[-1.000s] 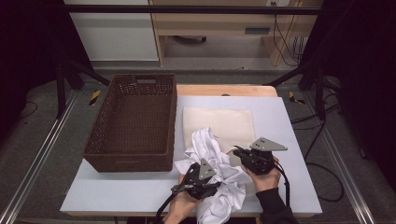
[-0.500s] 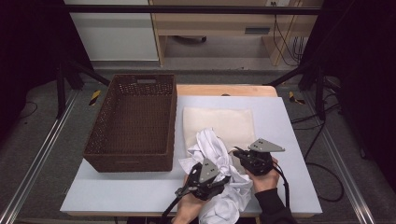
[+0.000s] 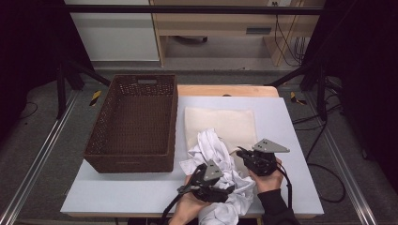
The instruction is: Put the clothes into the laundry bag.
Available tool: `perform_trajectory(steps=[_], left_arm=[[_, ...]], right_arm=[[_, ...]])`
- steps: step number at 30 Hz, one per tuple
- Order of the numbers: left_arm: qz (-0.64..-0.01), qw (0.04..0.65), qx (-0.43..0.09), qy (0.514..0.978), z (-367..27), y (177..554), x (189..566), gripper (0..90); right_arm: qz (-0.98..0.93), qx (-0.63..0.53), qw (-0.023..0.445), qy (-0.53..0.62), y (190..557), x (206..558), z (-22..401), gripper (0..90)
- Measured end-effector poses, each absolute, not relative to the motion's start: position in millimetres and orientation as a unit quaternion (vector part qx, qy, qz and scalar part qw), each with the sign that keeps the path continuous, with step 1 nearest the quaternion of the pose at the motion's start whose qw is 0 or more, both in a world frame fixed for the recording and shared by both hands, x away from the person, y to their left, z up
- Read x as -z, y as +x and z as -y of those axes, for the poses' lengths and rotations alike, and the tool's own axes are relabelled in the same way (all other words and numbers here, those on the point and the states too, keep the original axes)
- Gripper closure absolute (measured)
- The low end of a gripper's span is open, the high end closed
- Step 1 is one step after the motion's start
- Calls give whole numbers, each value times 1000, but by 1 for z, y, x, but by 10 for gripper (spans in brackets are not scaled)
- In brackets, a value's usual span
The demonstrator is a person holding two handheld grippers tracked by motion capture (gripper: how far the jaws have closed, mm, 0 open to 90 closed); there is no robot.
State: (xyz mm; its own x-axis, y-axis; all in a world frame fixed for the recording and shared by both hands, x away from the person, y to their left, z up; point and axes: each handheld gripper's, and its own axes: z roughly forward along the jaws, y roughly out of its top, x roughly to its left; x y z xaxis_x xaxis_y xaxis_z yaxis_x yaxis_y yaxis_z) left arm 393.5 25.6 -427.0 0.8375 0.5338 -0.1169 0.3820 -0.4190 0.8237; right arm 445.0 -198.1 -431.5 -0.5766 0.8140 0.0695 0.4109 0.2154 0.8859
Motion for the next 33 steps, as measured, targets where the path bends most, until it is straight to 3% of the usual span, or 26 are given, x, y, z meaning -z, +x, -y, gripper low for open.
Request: perform_trajectory(steps=[6,11,16,19,20,21,22,25,27,33], left_arm=[[-300,514,-135,792,-62,402,395,266],[-360,447,-144,806,-55,441,415,215],[-378,438,-124,806,-44,456,442,199],[-383,440,-109,805,-43,460,448,319],[-384,438,-111,806,-44,460,448,413],[-378,430,-123,811,-44,460,448,611],[-377,426,-130,813,-44,459,448,611],[-368,431,-146,811,-47,454,443,790],[-358,448,-154,805,-49,446,436,835],[-301,491,-155,802,-39,411,412,843]], right_arm=[[-750,-473,218,408,445,432,198,869],[-751,-472,217,408,445,432,198,869],[-754,-469,215,406,445,434,197,868],[-758,-466,215,404,446,434,196,868],[-758,-465,214,405,445,434,195,868],[-758,-464,214,405,446,435,195,868],[-758,-464,214,405,446,435,195,868],[-757,-466,214,405,446,435,195,869],[-752,-471,216,407,445,434,196,870],[-748,-471,216,414,446,434,196,871]])
